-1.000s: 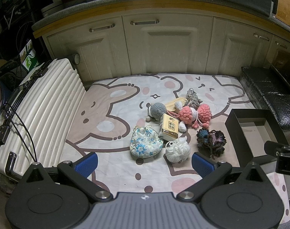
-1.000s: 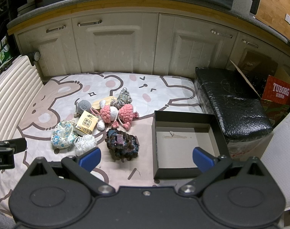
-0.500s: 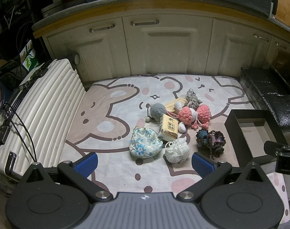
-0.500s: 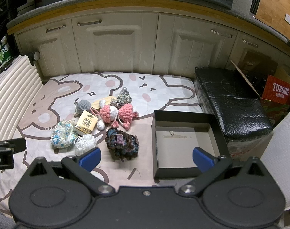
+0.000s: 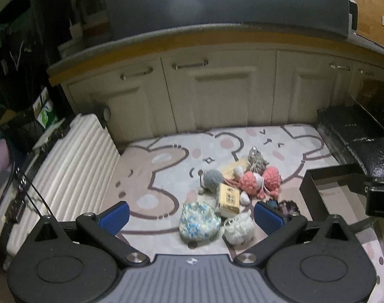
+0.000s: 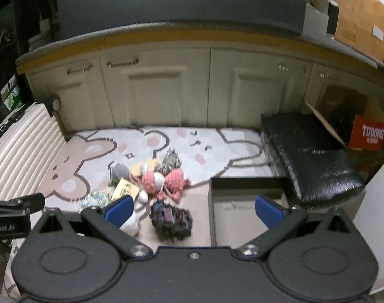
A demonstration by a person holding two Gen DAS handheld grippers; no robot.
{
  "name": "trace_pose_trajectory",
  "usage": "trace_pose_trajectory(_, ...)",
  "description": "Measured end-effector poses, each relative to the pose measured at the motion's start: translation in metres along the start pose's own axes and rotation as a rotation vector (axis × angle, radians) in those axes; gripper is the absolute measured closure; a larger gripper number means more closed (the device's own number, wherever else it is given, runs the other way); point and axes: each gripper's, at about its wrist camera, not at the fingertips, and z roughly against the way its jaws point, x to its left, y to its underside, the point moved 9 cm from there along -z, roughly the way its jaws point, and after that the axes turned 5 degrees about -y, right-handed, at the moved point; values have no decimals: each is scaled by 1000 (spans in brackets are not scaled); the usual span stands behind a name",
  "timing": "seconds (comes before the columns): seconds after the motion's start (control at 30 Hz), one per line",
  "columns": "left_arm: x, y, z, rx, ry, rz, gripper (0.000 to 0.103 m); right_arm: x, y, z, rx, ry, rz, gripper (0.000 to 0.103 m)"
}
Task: Organize objects
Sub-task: 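Grasp the floral silk pouch with the left tool while the right tool grasps the dark crochet piece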
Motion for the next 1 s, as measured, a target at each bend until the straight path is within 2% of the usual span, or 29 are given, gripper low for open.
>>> trace_pose_trajectory(0.3,11,-54,-13,-90,-7,40,0,7,-43,-8,-58,-58,-33,0)
trace_pose_trajectory(0.57,10,-83,-52,-83,-2,44,0,5,-71,-45,-56,-50,-35,0)
trace_pose_trajectory(0.8,-1,-74,-109,9,25,19,0,10,-69,-94,2,-66,-36,0)
trace_pose_trajectory(1.0,-14,-45,-159,123,65,16,0,9,-53,-141,77,-64,-67,0)
